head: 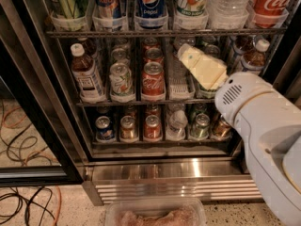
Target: Pick redbull can from top shelf of fridge
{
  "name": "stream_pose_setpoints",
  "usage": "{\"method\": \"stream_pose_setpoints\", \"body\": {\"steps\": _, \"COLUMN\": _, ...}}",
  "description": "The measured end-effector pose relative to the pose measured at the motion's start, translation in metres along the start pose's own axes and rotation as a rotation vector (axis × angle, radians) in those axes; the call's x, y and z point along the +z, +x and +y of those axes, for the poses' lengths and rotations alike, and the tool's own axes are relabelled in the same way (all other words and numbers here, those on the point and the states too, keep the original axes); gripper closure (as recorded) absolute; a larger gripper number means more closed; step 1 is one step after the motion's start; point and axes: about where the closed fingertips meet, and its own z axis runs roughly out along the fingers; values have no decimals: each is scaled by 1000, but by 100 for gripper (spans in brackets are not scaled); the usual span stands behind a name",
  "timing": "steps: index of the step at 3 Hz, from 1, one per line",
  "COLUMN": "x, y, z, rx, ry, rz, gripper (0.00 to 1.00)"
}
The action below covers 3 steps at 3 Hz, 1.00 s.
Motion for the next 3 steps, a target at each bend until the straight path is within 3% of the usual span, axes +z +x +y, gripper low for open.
{"method": "stream_pose_setpoints", "body": {"steps": 1, "x": 0, "y": 0, "z": 0, "rx": -1, "ry": 0, "rz": 1, "gripper": 0}}
{"method": "stream_pose_setpoints", "body": {"steps": 2, "x": 4, "y": 7, "z": 0, "rx": -107, "ry": 30, "rz": -10, "gripper": 0}}
{"method": "stream_pose_setpoints", "body": {"steps": 3, "x": 5, "y": -2, "z": -5, "rx": -183, "ry": 69, "rz": -43, "gripper": 0}}
